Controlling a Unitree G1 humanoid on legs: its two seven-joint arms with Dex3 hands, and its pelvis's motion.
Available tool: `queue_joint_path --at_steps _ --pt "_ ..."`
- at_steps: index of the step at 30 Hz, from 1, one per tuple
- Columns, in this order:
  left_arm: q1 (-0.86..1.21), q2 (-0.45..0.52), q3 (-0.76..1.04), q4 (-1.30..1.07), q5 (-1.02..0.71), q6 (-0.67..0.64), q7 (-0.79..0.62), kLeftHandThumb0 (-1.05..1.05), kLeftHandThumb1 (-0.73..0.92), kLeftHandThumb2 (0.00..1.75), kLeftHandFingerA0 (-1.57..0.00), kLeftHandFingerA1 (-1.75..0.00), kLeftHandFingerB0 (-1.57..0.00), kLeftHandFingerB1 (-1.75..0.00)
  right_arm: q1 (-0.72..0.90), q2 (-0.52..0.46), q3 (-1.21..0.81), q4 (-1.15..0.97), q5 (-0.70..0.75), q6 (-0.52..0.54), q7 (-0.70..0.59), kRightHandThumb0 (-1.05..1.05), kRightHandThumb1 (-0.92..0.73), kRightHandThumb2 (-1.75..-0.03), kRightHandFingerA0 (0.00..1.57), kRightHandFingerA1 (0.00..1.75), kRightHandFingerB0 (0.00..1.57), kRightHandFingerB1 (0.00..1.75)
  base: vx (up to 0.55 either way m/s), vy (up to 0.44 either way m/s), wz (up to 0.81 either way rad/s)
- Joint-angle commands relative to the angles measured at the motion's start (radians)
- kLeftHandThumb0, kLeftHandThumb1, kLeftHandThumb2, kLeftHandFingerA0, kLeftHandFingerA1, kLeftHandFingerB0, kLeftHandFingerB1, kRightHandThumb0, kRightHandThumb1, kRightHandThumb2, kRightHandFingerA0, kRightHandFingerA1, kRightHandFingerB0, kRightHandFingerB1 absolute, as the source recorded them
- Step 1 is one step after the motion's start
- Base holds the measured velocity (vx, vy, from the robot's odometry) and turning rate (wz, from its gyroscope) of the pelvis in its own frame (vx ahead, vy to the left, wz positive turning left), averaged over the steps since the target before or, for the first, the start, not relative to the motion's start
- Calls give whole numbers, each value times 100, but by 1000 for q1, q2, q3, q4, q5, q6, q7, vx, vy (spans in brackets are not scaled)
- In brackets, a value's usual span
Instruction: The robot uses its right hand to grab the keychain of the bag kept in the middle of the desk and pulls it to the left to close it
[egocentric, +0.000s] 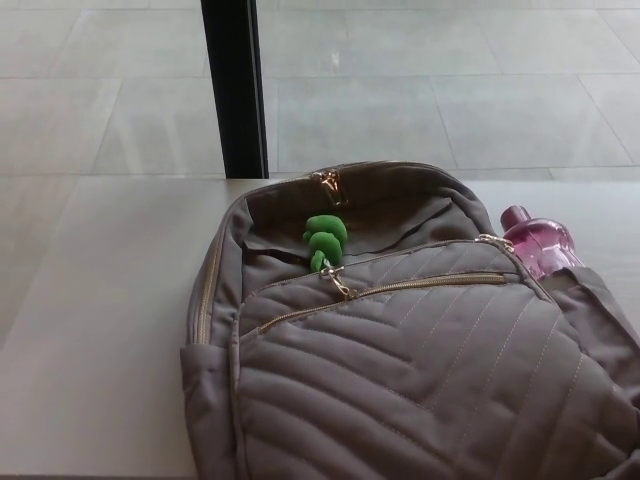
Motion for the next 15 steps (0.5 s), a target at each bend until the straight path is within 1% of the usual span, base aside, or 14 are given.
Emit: queue_joint_path --at_steps 1,2,3,4,5,6,7,8,9,10,11,12,13,15 --pt "45 -6 15 -6 -17 0 3 -69 86 65 -64 -58 -49 -47 45 -38 41 4 39 -54 26 -46 -68 -59 62 76 39 54 0 0 0" --pt "48 -7 11 -12 -11 3 8 -69 86 65 -64 -58 -49 -47 40 -39 51 9 39 -48 29 -46 -68 -59 62 76 39 54 0 0 0" --pt "51 -4 -2 -10 5 1 18 -68 87 65 -67 -58 -49 -46 42 -37 64 7 38 -57 27 -47 -67 -59 65 76 42 54 0 0 0" --pt "47 -5 -1 -2 3 12 22 -65 87 66 -69 -57 -52 -47 44 -39 74 18 42 -69 38 -47 -66 -59 64 75 40 52 0 0 0" --pt "53 -8 0 5 1 8 16 -65 87 66 -71 -58 -53 -48 62 -41 92 11 34 -84 35 -49 -64 -58 71 74 42 52 0 0 0" --pt "53 -8 0 5 1 8 15 -65 87 66 -71 -58 -53 -48 65 -42 98 12 37 -87 34 -49 -64 -58 71 74 42 52 0 0 0" --pt "54 -9 -7 8 10 -1 24 -65 87 66 -75 -59 -55 -48 72 -44 104 11 41 -98 58 -49 -64 -59 66 74 38 52 0 0 0" --pt "58 -8 -10 8 13 -9 25 -65 87 66 -75 -59 -55 -48 86 -44 109 13 53 -111 72 -49 -64 -59 66 74 38 52 0 0 0" --pt "56 -7 -16 7 19 0 37 -65 87 66 -70 -58 -58 -48 88 -47 121 22 50 -117 76 -51 -61 -58 69 72 47 51 0 0 0" --pt "54 -7 -16 9 17 12 42 -64 86 66 -70 -57 -57 -47 103 -50 135 28 44 -132 90 -52 -61 -57 73 72 48 50 0 0 0" --pt "59 -4 -23 8 24 9 40 -65 87 66 -71 -59 -58 -47 118 -54 146 36 44 -153 117 -52 -45 -91 78 82 40 61 0 0 0" --pt "60 -6 -22 9 21 14 46 -64 87 66 -71 -59 -55 -46 124 -56 161 50 37 -167 118 -56 -43 -88 81 80 47 61 0 0 0" --pt "61 -7 -22 8 18 15 48 -64 86 65 -69 -58 -53 -46 127 -58 167 58 39 -177 125 -56 -54 -56 79 69 55 50 0 0 0" --pt "57 -13 -11 14 6 29 60 -64 85 66 -72 -60 -54 -45 141 -62 190 70 34 -210 142 -58 -53 -56 80 67 57 49 0 0 0"
